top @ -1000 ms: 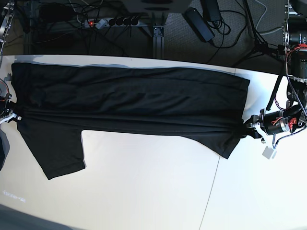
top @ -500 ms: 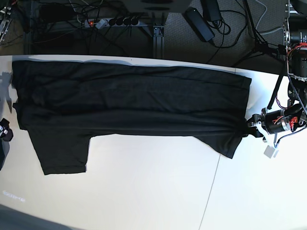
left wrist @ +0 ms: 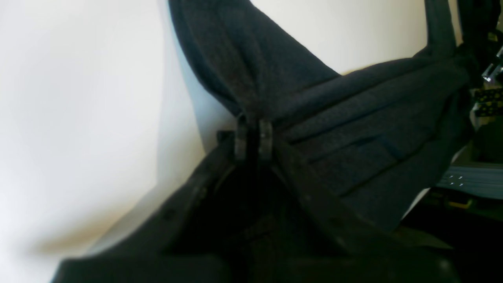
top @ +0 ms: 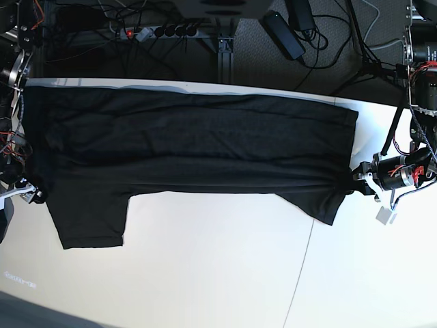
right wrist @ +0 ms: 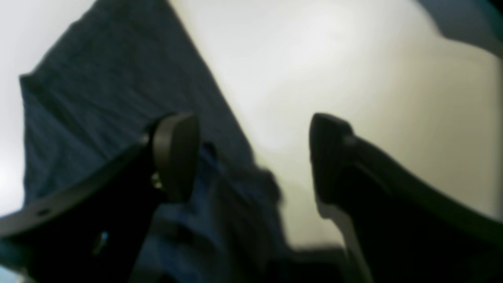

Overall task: Fold the T-shirt properly
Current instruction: 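Lift the hem with both grippers and fold it over toward the collar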

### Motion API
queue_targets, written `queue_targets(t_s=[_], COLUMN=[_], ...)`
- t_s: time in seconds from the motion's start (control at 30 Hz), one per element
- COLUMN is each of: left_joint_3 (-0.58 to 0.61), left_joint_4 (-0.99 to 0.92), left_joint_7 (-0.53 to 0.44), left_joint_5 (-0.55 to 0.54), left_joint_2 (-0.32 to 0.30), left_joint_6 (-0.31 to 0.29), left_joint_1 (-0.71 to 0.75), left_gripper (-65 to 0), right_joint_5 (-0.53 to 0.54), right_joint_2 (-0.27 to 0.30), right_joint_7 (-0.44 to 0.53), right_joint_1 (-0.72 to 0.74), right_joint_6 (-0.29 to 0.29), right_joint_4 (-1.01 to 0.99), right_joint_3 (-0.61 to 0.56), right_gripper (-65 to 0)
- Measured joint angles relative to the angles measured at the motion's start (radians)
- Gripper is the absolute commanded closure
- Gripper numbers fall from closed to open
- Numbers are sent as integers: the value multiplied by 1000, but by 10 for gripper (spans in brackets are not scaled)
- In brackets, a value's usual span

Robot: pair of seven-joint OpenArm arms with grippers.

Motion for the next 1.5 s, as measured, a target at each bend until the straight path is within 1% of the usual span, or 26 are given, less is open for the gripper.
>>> queue_targets(t_s=[0.33, 0.43, 0.47, 0.5, 0.53, 0.57, 0.63, 0.7, 0.77, 0.83, 0.87, 0.9, 0.97, 1.03, 1.1, 1.17, 1.23, 1.27, 1.37, 1.43, 1.5], left_joint_3=[0, 0, 0, 0, 0, 0, 0, 0, 0, 0, 0, 0, 1, 1, 1, 0, 0, 1, 1, 1, 2], left_joint_4=[0, 0, 0, 0, 0, 0, 0, 0, 0, 0, 2, 9, 39, 84, 141, 194, 236, 256, 319, 357, 378], left_joint_7=[0, 0, 0, 0, 0, 0, 0, 0, 0, 29, 46, 69, 104, 122, 131, 129, 142, 147, 146, 144, 147], left_joint_5=[-1, -1, -1, -1, 0, 0, -2, -2, -7, -58, -85, -108, -144, -175, -194, -208, -214, -220, -224, -224, -224], left_joint_2=[0, 0, 0, 0, 0, 0, 0, 0, 0, 0, -1, -2, -16, -43, -76, -111, -139, -149, -166, -166, -165], left_joint_6=[0, 0, 0, 0, 0, 0, 0, 0, 0, 0, 0, 0, -1, -1, -1, -1, -1, -1, -1, 0, -1], left_joint_1=[0, 0, 0, 0, 0, 0, 0, 0, 0, 0, 0, 1, 4, 6, 18, 46, 88, 109, 159, 188, 213], left_gripper=[0, 0, 0, 0, 0, 0, 0, 0, 0, 0, 0, 0, 0, 0, 0, 0, 0, 0, 0, 0, 0], right_joint_5=[-16, -19, -18, -19, -19, -19, -27, -26, -34, -42, -35, -14, 80, 155, 209, 213, 223, 234, 277, 292, 293], right_joint_2=[-132, -161, -168, -172, -174, -175, -175, -174, -173, -170, -167, -161, -144, -109, -63, -18, 13, 24, 45, 66, 76], right_joint_7=[40, 39, 40, 34, 23, 15, -4, -6, -39, -92, -136, -191, -267, -312, -319, -321, -347, -370, -394, -401, -409], right_joint_1=[16, 19, 21, 21, 21, 21, 17, 11, 9, 6, 3, -2, -16, -30, -56, -94, -144, -168, -231, -275, -323], right_joint_6=[-1, -1, -1, -1, -1, -1, -1, -1, 0, 2, 4, 5, 5, 5, 5, 6, 7, 7, 8, 9, 10], right_joint_4=[6, 7, 8, 9, 11, 13, 20, 35, 60, 103, 129, 154, 220, 291, 363, 428, 485, 513, 602, 662, 715], right_joint_3=[3, 3, 3, 3, 3, 3, 3, 3, 3, 2, 2, 0, -2, -4, -4, -3, -3, -3, -5, -4, 11], right_gripper=[-436, -429, -402, -352, -281, -195, 0, 0, 0, 0, 0, 0, 0, 0, 0, 0, 0, 0, 0, 0, 0])
